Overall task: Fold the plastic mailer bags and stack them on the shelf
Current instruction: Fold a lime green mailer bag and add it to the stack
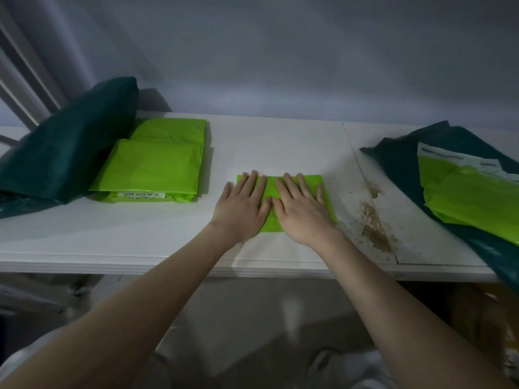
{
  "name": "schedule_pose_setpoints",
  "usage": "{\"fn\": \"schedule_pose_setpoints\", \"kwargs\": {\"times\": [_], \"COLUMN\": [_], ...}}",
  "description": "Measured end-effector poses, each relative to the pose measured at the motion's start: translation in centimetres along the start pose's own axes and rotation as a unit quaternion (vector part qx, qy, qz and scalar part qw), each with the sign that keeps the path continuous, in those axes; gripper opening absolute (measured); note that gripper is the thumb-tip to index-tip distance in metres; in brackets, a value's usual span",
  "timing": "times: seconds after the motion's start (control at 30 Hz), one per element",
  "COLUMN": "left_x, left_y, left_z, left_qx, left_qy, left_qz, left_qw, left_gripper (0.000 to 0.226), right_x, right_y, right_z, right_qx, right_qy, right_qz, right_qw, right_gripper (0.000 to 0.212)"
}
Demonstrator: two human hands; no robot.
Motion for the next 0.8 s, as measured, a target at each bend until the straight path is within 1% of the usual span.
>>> {"fn": "schedule_pose_setpoints", "kwargs": {"times": [0.13, 0.3, 0.47, 0.53, 0.63, 0.73, 0.8], "left_x": [0.0, -0.1, -0.1, -0.1, -0.2, -0.5, -0.8], "left_y": [0.0, 0.0, 0.1, -0.1, -0.1, -0.5, -1.0], "left_z": [0.0, 0.0, -0.4, -0.3, 0.3, 0.8, 1.1], "left_qx": [0.011, 0.038, 0.005, 0.039, 0.134, 0.206, 0.239], "left_qy": [-0.01, -0.006, -0.008, -0.001, 0.017, 0.02, 0.016], "left_qz": [0.005, 0.01, -0.006, 0.002, 0.011, 0.029, 0.041], "left_qw": [1.0, 0.999, 1.0, 0.999, 0.991, 0.978, 0.97], "left_gripper": [0.057, 0.057, 0.058, 0.058, 0.059, 0.061, 0.062], "right_x": [-0.3, -0.1, -0.2, -0.1, -0.2, -0.6, -1.0], "right_y": [0.2, 1.1, 1.0, 0.9, 1.0, 1.3, 1.8], "right_z": [0.0, 0.0, 0.1, 0.1, 0.1, 0.3, 0.9], "right_qx": [-0.02, -0.013, -0.029, -0.015, -0.004, -0.021, -0.047], "right_qy": [-0.008, -0.008, -0.017, -0.008, -0.001, 0.003, 0.02], "right_qz": [-0.006, -0.037, -0.032, -0.032, -0.029, -0.034, -0.049], "right_qw": [1.0, 0.999, 0.999, 0.999, 1.0, 0.999, 0.997], "right_gripper": [0.054, 0.054, 0.055, 0.055, 0.055, 0.056, 0.062]}}
Point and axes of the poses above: each hand's wrist, its own x-axis away from the middle knuckle, its own z-axis out of the back of the hand, y = z × x, the point moved 6 cm from there along -x, towards the middle knuckle, and after that the axes turned 4 degrees about -x, right-handed, at the moved point
